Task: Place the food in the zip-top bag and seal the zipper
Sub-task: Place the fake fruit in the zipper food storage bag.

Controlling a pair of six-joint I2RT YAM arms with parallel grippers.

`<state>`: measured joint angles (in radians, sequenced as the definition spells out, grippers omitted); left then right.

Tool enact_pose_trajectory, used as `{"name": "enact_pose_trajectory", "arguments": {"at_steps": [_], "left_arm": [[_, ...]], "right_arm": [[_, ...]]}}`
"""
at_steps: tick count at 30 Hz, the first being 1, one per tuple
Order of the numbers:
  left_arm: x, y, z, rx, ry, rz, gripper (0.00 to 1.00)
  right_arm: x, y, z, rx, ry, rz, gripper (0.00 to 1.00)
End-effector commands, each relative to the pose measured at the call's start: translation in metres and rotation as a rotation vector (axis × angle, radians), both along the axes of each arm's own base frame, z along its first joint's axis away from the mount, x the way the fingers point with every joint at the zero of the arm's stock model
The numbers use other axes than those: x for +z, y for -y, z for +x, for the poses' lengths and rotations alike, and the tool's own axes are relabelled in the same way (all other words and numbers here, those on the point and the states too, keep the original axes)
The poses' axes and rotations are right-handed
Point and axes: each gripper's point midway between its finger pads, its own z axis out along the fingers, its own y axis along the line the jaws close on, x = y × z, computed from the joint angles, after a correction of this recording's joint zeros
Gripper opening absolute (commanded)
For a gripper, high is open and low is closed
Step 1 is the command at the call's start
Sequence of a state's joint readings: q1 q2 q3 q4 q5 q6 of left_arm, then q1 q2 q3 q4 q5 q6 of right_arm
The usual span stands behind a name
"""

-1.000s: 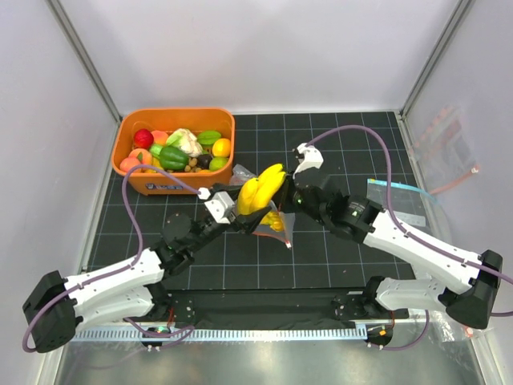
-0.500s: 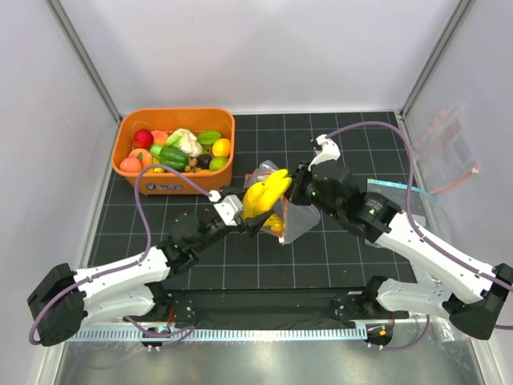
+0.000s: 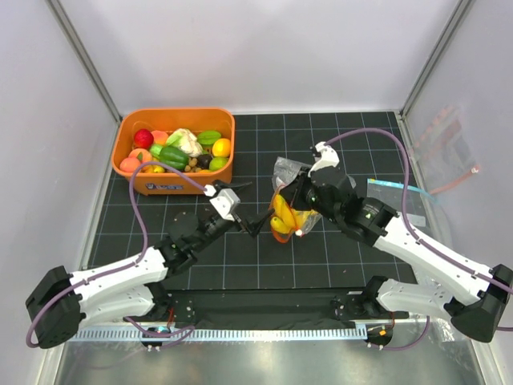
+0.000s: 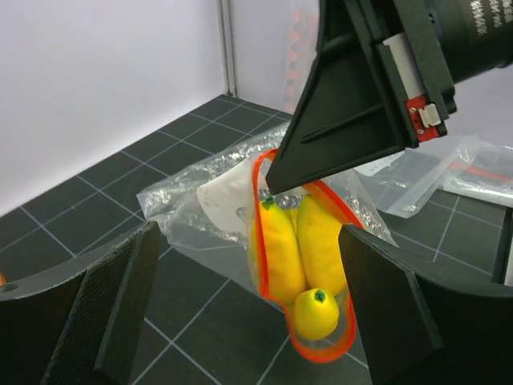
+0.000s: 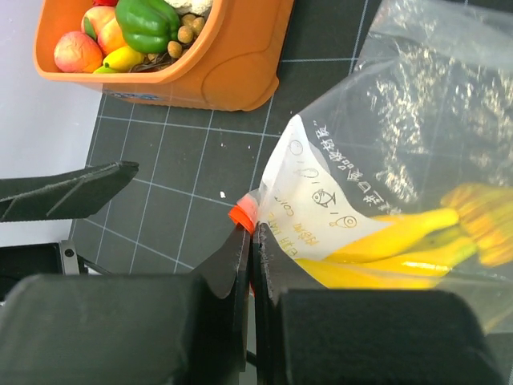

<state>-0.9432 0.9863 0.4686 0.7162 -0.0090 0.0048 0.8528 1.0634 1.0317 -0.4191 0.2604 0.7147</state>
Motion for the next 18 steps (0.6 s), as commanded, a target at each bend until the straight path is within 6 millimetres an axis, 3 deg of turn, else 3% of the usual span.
{"name": "enact_pose_trajectory", "arguments": {"at_steps": [1,4,6,8,18], "left_arm": [[0.032,-0.005,0.002,0.03,-0.016,-0.1,0.96],[0.037,-0.014,0.011,0.099,-0.094,-0.14,0.95],[0.024,-0.019,0.017,0.155,-0.183,-0.111,0.94],[0.026,-0.026,0.027,0.235,-0.275,-0.15,0.94],[0.004,-0.017,0.036,0.279,-0.429,-0.151,0.93]], "right_arm": [[0.03,0.004,0.003,-0.026,0.078,0.087,0.01],[0.028,0.01,0.004,-0.047,0.088,0.078,0.01],[0.031,0.015,0.004,-0.061,0.101,0.078,0.01],[0.029,0.021,0.005,-0.088,0.112,0.072,0.01],[0.044,0.067,0.005,-0.271,0.209,0.144,0.01]]}}
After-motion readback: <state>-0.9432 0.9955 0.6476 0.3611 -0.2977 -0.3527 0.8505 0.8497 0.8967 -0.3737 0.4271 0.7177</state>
